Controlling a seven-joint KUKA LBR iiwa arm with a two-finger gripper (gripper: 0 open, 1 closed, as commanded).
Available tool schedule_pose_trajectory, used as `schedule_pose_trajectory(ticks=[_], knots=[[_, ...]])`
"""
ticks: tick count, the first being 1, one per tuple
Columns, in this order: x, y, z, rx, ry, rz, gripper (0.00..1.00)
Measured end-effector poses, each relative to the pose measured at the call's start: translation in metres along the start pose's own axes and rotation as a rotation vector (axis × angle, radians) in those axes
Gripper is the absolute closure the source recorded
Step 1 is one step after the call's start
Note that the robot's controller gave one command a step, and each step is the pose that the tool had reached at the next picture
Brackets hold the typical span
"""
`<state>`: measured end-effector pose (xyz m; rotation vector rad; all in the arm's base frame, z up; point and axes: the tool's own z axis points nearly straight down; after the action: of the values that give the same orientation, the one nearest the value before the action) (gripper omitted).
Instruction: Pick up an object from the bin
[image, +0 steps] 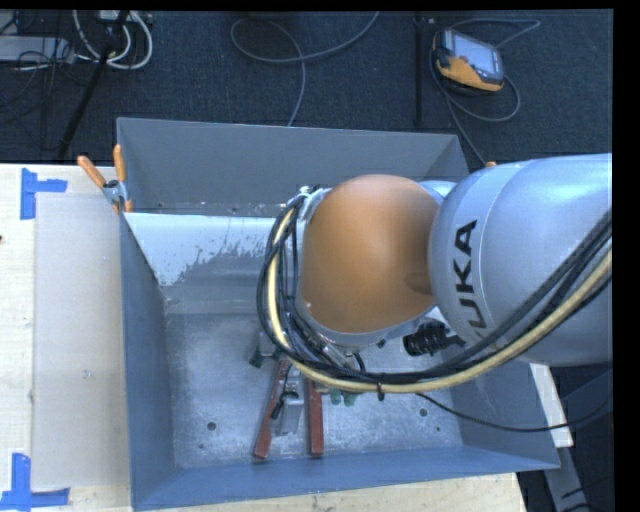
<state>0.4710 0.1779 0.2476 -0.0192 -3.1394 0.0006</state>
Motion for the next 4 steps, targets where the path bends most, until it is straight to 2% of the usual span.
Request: schedule_pose_trajectory(ticks=[1, 2, 3, 4], knots=[[-0.023, -0.055, 0.086, 0.001, 0.005, -0.2, 0.0], [-0.016, -0.035, 0.177, 0.0, -0.009, -0.601, 0.0], [-0.013, -0.035, 0.178, -0.001, -0.001, -0.598, 1.0], [-0.045, -0.053, 0.053, 0.001, -0.011, -0.576, 1.0]])
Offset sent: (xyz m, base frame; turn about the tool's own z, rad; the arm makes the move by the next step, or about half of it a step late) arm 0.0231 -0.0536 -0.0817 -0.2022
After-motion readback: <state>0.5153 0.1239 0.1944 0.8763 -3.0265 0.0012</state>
